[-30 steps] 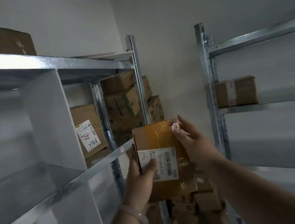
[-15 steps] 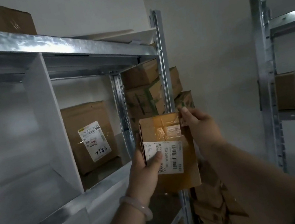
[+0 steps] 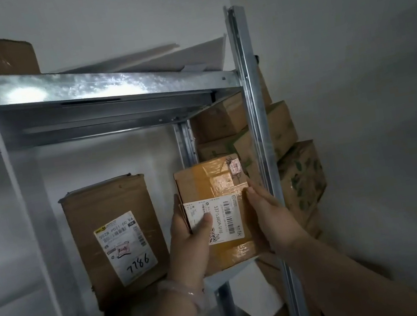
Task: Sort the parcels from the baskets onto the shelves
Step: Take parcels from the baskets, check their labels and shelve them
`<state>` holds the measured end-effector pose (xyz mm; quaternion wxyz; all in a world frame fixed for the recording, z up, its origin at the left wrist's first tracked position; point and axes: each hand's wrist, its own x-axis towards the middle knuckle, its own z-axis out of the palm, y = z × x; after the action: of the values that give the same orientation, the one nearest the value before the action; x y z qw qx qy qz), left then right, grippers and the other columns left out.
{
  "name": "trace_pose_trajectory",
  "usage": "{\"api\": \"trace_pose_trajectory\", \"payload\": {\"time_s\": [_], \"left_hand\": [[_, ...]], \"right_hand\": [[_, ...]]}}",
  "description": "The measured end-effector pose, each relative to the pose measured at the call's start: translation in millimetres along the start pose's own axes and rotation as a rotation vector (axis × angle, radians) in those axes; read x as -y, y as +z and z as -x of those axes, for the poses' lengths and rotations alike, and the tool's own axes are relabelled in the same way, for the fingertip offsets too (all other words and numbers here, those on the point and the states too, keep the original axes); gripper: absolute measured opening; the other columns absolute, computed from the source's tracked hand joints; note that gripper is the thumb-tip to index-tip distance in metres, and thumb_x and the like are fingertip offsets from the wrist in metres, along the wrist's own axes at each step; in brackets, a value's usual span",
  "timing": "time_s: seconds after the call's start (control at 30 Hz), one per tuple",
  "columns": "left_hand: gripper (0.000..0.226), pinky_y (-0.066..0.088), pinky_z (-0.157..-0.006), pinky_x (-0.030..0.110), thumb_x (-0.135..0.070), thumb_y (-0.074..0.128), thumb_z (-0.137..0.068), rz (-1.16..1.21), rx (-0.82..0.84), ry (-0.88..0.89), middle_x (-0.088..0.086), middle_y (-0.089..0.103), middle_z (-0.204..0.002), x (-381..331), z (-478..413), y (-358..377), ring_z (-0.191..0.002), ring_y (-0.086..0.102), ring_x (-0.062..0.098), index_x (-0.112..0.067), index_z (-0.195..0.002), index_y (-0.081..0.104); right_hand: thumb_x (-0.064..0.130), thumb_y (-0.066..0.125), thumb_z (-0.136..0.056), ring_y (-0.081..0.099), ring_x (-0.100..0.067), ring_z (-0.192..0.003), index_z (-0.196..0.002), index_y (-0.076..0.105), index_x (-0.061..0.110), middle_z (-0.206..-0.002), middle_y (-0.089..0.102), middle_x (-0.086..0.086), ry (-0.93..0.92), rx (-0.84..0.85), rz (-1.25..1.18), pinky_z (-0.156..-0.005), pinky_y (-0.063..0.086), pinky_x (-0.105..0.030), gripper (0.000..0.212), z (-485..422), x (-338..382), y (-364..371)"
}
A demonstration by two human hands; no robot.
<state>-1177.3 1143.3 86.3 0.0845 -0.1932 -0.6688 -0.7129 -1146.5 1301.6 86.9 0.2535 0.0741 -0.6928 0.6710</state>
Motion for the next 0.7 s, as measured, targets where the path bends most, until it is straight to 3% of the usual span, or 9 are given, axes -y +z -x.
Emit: {"api": "trace_pose_trajectory", "payload": {"time_s": [0.1, 0.17, 0.3, 0.37, 0.43, 0.5, 0.57, 0.63, 0.7], "left_hand": [[0.043, 0.058, -0.067, 0.020, -0.033, 0.060, -0.095, -0.085, -0.102, 0.032, -0.007, 0.055, -0.133, 6.0, -21.9, 10.6, -0.112, 0.060, 0.016, -0.038, -0.135, 0.044], [0.043, 0.053, -0.055, 0.013, -0.029, 0.059, -0.096, -0.124, -0.160, 0.027, -0.005, 0.053, -0.134, 11.2, -37.9, 16.2, -0.112, 0.059, 0.016, -0.034, -0.136, 0.045], [0.042, 0.059, -0.080, 0.030, -0.033, 0.063, -0.092, -0.188, -0.232, 0.013, -0.003, 0.054, -0.135, 30.9, -65.0, 18.6, -0.113, 0.062, 0.020, -0.040, -0.131, 0.048], [0.046, 0.058, -0.084, 0.034, -0.036, 0.065, -0.091, -0.232, -0.269, -0.007, -0.004, 0.054, -0.134, 39.8, -72.5, 17.8, -0.114, 0.062, 0.020, -0.042, -0.133, 0.047], [0.045, 0.058, -0.077, 0.026, -0.031, 0.065, -0.091, -0.281, -0.300, -0.011, -0.004, 0.057, -0.129, 46.2, -77.4, 17.4, -0.114, 0.062, 0.020, -0.040, -0.133, 0.049], [0.039, 0.055, -0.069, 0.016, -0.021, 0.061, -0.094, -0.326, -0.327, -0.019, -0.007, 0.062, -0.121, 49.0, -79.3, 19.5, -0.109, 0.062, 0.014, -0.038, -0.128, 0.052], [0.039, 0.051, -0.061, 0.010, -0.016, 0.058, -0.096, -0.350, -0.348, -0.044, -0.013, 0.062, -0.116, 46.9, -79.3, 23.2, -0.107, 0.060, 0.009, -0.038, -0.128, 0.051], [0.043, 0.047, -0.064, 0.011, -0.015, 0.056, -0.097, -0.378, -0.381, -0.060, -0.011, 0.061, -0.119, 45.5, -79.6, 26.3, -0.111, 0.057, 0.010, -0.035, -0.134, 0.047], [0.047, 0.044, -0.068, 0.012, -0.015, 0.055, -0.098, -0.419, -0.409, -0.065, -0.009, 0.059, -0.125, 46.2, -80.8, 28.0, -0.117, 0.056, 0.013, -0.035, -0.139, 0.043]], "right_hand": [[0.050, 0.035, -0.100, 0.066, -0.006, -0.103, -0.125, 0.047, 0.064, -0.108, 0.070, 0.020, 0.027, 0.079, -0.007, -0.095, 0.052, -0.036, 0.030, -30.7, -13.1, -4.0], [0.048, 0.032, -0.102, 0.067, -0.003, -0.101, -0.124, 0.047, 0.063, -0.108, 0.070, 0.021, 0.038, 0.149, -0.012, -0.091, 0.052, -0.031, 0.030, -49.9, -18.9, -7.0], [0.050, 0.030, -0.102, 0.063, 0.001, -0.088, -0.110, 0.047, 0.065, -0.102, 0.066, 0.022, 0.110, 0.193, -0.010, -0.071, 0.047, -0.021, 0.025, -79.4, -33.7, -9.2], [0.055, 0.029, -0.100, 0.058, -0.001, -0.089, -0.117, 0.046, 0.061, -0.105, 0.063, 0.019, 0.163, 0.231, -0.035, -0.067, 0.044, -0.022, 0.025, -86.8, -40.7, -8.4], [0.054, 0.029, -0.100, 0.053, -0.002, -0.085, -0.119, 0.047, 0.051, -0.098, 0.058, 0.018, 0.210, 0.239, -0.066, -0.077, 0.046, -0.028, 0.026, -93.4, -46.6, -7.6], [0.050, 0.033, -0.101, 0.052, -0.006, -0.083, -0.095, 0.051, 0.040, -0.087, 0.052, 0.016, 0.270, 0.209, -0.081, -0.097, 0.043, -0.038, 0.022, -99.8, -50.7, -5.9], [0.051, 0.035, -0.100, 0.054, -0.017, -0.101, -0.081, 0.043, 0.037, -0.087, 0.049, 0.011, 0.334, 0.217, -0.058, -0.108, 0.034, -0.044, 0.025, -107.1, -51.5, -4.4], [0.056, 0.035, -0.098, 0.048, -0.026, -0.125, -0.093, 0.045, 0.038, -0.101, 0.049, 0.004, 0.385, 0.244, -0.032, -0.112, 0.031, -0.045, 0.022, -112.1, -55.3, -2.7], [0.059, 0.034, -0.097, 0.043, -0.029, -0.132, -0.125, 0.045, 0.037, -0.124, 0.053, -0.003, 0.423, 0.262, -0.056, -0.113, 0.029, -0.046, 0.037, -117.0, -62.0, -2.9]]}}
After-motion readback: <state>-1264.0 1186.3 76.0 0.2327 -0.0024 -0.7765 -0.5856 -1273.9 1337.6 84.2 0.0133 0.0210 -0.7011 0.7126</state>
